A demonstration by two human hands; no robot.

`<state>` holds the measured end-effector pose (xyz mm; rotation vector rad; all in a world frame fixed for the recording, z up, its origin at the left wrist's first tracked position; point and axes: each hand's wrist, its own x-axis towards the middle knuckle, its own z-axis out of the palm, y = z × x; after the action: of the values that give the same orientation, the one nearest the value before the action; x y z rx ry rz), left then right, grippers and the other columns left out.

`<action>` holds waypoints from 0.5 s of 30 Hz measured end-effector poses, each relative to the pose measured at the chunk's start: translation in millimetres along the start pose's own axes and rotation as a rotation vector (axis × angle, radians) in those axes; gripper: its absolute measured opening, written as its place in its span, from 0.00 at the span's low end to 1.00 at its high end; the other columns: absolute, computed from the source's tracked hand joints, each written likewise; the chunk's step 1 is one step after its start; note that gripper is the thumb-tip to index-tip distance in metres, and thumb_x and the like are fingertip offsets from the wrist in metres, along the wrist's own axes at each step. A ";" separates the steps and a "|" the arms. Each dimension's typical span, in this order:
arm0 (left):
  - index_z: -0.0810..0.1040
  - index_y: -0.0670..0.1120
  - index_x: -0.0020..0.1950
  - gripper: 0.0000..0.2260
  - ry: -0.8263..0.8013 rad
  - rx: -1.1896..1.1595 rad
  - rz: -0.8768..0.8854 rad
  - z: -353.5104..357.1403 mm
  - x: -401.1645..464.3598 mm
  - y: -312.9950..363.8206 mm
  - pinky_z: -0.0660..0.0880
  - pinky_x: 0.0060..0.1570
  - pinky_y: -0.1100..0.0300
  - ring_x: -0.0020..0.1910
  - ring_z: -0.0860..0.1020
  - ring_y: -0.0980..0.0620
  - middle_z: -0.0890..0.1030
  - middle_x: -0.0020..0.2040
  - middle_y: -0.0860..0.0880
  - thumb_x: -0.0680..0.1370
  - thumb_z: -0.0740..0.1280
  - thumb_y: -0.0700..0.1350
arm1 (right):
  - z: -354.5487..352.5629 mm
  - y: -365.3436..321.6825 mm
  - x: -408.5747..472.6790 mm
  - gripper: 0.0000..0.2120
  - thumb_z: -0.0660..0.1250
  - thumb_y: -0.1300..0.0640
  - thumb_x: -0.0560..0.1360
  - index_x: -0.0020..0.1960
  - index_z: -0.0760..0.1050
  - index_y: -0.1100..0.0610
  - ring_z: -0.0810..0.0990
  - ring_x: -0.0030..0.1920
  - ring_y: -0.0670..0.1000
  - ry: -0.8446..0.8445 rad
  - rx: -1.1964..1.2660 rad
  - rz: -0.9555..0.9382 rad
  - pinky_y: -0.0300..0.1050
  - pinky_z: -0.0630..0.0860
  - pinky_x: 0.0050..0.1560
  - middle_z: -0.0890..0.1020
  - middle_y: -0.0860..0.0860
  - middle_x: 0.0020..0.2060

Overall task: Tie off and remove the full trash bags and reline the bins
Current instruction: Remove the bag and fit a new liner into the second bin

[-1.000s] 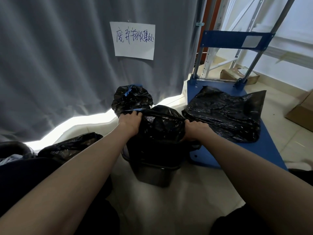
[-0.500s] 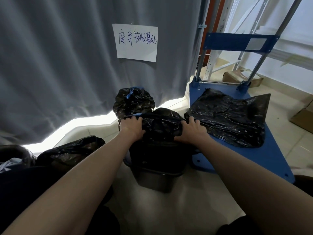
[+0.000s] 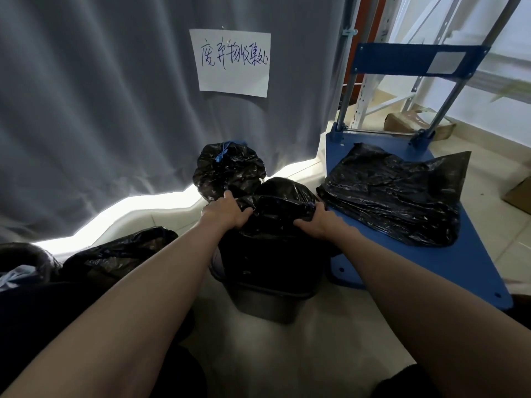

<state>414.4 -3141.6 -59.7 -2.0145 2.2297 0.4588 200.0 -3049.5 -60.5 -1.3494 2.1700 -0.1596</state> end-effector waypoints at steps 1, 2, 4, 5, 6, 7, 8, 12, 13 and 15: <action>0.57 0.42 0.74 0.36 -0.008 -0.006 -0.011 -1.1 -1.3 -2.7 0.71 0.59 0.47 0.64 0.73 0.37 0.73 0.67 0.39 0.76 0.59 0.66 | -0.5 1.4 -2.0 0.40 0.63 0.36 0.74 0.77 0.53 0.57 0.67 0.69 0.64 0.008 0.001 0.012 0.57 0.68 0.66 0.67 0.61 0.71; 0.58 0.42 0.74 0.35 -0.004 0.006 -0.009 -2.4 -3.9 -4.7 0.71 0.59 0.47 0.64 0.73 0.37 0.73 0.66 0.39 0.77 0.59 0.65 | -0.5 1.6 -5.4 0.39 0.63 0.38 0.75 0.76 0.54 0.58 0.67 0.69 0.64 0.033 -0.011 0.010 0.57 0.67 0.66 0.66 0.61 0.71; 0.61 0.42 0.72 0.32 0.037 0.053 0.031 -6.7 -11.6 -6.5 0.72 0.57 0.47 0.63 0.74 0.38 0.74 0.66 0.39 0.78 0.60 0.62 | -0.7 -1.1 -13.8 0.33 0.63 0.42 0.76 0.73 0.58 0.59 0.67 0.68 0.64 0.141 -0.074 -0.046 0.57 0.69 0.63 0.65 0.60 0.69; 0.62 0.42 0.71 0.29 0.062 0.071 0.065 -9.6 -16.7 -6.9 0.72 0.56 0.47 0.63 0.74 0.38 0.73 0.66 0.39 0.78 0.61 0.60 | -0.9 -3.1 -18.8 0.30 0.63 0.44 0.76 0.70 0.61 0.59 0.67 0.67 0.63 0.213 -0.105 -0.094 0.57 0.70 0.60 0.65 0.59 0.67; 0.63 0.42 0.70 0.27 0.087 0.088 0.109 -13.0 -22.4 -7.6 0.72 0.56 0.47 0.63 0.73 0.38 0.71 0.66 0.39 0.79 0.62 0.58 | -1.5 -5.5 -24.0 0.27 0.64 0.47 0.76 0.68 0.62 0.60 0.67 0.65 0.62 0.281 -0.126 -0.150 0.56 0.70 0.58 0.66 0.59 0.65; 0.64 0.42 0.69 0.25 0.115 0.106 0.162 -16.5 -28.1 -8.9 0.72 0.56 0.46 0.63 0.73 0.37 0.69 0.67 0.40 0.79 0.64 0.55 | -2.4 -8.0 -29.3 0.24 0.64 0.49 0.76 0.66 0.63 0.60 0.68 0.63 0.61 0.337 -0.139 -0.210 0.56 0.71 0.56 0.67 0.58 0.63; 0.65 0.42 0.68 0.23 0.146 0.130 0.222 -20.1 -33.9 -10.7 0.72 0.55 0.46 0.62 0.72 0.38 0.67 0.66 0.40 0.78 0.65 0.52 | -3.3 -10.5 -34.6 0.22 0.64 0.51 0.75 0.65 0.64 0.60 0.69 0.62 0.61 0.374 -0.153 -0.268 0.55 0.71 0.55 0.68 0.58 0.61; 0.71 0.42 0.63 0.13 0.165 0.219 0.477 -29.5 -55.0 -17.3 0.73 0.52 0.49 0.57 0.74 0.41 0.69 0.62 0.43 0.79 0.62 0.42 | -4.5 -18.8 -54.1 0.16 0.61 0.53 0.77 0.62 0.71 0.58 0.71 0.60 0.60 0.284 -0.304 -0.416 0.55 0.69 0.58 0.74 0.58 0.59; 0.73 0.43 0.62 0.12 0.119 0.227 0.520 -29.9 -59.6 -18.8 0.73 0.54 0.49 0.57 0.75 0.42 0.72 0.61 0.43 0.79 0.61 0.41 | -3.8 -19.8 -58.7 0.14 0.60 0.53 0.77 0.61 0.73 0.57 0.73 0.60 0.59 0.235 -0.340 -0.423 0.54 0.68 0.59 0.76 0.57 0.58; 0.76 0.44 0.60 0.12 0.033 0.250 0.544 -29.0 -68.7 -22.9 0.74 0.55 0.50 0.56 0.77 0.43 0.78 0.58 0.44 0.79 0.58 0.41 | -0.9 -19.6 -66.9 0.13 0.57 0.53 0.79 0.58 0.75 0.55 0.76 0.58 0.58 0.145 -0.389 -0.418 0.53 0.66 0.61 0.79 0.56 0.56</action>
<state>448.8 -3086.2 -16.8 -1.2950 2.6851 0.1698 236.8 -3001.9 -25.0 -2.0643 2.0751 0.0094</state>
